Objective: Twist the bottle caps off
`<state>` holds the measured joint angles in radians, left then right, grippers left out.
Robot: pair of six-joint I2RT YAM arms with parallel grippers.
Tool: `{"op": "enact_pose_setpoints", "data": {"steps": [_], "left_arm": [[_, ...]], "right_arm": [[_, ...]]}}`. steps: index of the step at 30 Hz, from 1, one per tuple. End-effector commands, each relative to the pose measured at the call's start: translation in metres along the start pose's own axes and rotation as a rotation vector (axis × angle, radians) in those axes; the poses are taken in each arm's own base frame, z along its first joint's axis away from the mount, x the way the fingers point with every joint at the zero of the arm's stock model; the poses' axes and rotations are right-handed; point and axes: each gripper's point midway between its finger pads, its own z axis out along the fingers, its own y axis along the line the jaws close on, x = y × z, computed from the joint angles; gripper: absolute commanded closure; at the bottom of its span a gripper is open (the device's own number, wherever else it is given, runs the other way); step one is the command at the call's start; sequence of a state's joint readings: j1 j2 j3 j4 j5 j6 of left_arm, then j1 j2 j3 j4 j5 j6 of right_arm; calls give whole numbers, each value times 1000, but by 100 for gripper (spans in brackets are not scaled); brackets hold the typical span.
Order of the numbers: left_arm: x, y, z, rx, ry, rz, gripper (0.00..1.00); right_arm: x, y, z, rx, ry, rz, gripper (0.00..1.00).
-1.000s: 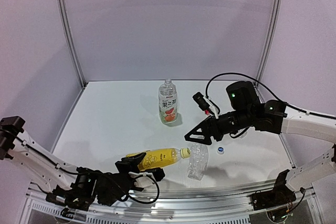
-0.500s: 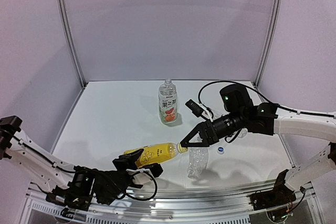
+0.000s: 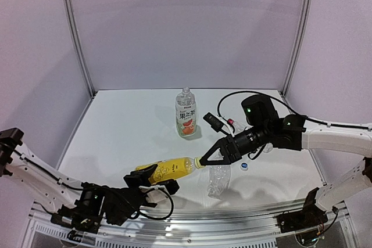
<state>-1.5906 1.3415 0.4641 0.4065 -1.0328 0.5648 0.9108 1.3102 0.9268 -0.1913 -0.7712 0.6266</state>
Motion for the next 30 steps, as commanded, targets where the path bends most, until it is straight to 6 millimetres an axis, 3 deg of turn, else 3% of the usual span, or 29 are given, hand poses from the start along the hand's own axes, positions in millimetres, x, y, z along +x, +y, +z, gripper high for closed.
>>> {"op": "enact_pose_setpoints", "data": {"steps": [1,8,12,15,18,25,30], "left_arm": [[-2,9,0,-14,5,-51,100],[-2,8,0,-2,1,-54,100],[-2,4,1,36,-2,-77,100],[-4,2,0,93,-20,-127,100],[-1,1,-2,142,-32,-175,100],[-6,11,-11,186,-84,-256,100],[-8,8,-12,210,-88,-254,100]], "right_arm": [[11,-4,6,18,43,8,69],[11,-9,0,106,45,-88,85],[5,-15,-8,333,64,-409,94],[-2,-29,-17,601,90,-741,94],[2,-34,-12,693,160,-1001,95],[0,-45,-9,859,268,-1394,90],[-20,-35,-19,998,215,-1624,80]]}}
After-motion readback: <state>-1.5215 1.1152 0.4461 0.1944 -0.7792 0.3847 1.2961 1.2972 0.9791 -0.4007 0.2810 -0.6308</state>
